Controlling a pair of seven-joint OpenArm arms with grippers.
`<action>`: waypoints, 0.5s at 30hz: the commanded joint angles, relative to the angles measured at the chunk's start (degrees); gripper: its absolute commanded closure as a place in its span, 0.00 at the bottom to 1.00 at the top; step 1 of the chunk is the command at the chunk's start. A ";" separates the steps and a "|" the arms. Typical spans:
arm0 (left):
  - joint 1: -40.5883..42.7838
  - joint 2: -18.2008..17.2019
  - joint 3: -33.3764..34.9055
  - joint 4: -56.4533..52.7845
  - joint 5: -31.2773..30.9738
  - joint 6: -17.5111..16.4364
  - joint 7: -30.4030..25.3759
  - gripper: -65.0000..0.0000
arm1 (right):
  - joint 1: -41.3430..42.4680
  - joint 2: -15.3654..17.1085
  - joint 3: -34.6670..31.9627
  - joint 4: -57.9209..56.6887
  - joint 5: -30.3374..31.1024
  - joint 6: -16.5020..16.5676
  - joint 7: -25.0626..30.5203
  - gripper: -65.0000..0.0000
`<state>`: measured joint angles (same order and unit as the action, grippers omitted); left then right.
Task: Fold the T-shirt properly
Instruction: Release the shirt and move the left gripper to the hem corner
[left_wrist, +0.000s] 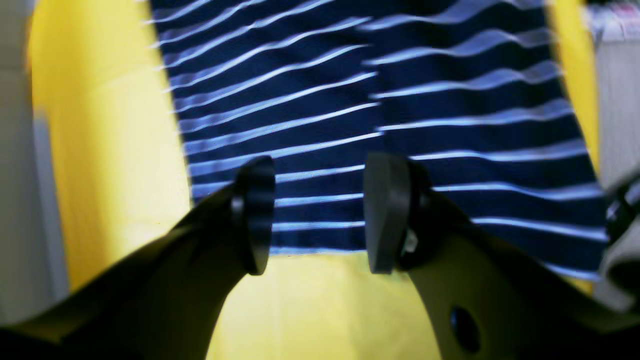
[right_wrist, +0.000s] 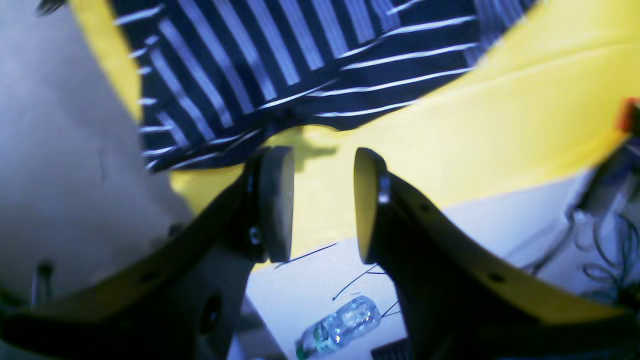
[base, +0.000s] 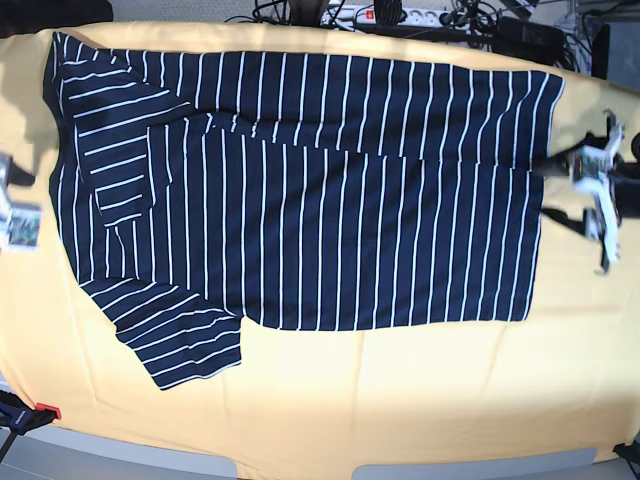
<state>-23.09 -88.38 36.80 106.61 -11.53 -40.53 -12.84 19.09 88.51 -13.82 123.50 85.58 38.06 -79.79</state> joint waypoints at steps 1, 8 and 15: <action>-2.45 -0.62 -0.81 -0.85 -5.49 0.53 3.52 0.54 | 2.49 -0.01 0.72 -1.77 -0.58 0.02 -0.21 0.65; -9.49 3.37 -0.81 -15.78 -26.62 18.12 18.73 0.54 | 9.57 -0.01 0.72 -16.26 -0.58 -2.25 -0.21 0.65; -12.07 20.79 -0.81 -38.29 -33.90 19.17 19.32 0.54 | 9.84 -2.75 0.72 -29.73 -2.05 -2.03 -0.21 0.65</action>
<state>-33.58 -65.49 36.95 67.88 -44.84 -21.76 7.49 27.88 83.99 -13.85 93.32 83.13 36.05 -80.47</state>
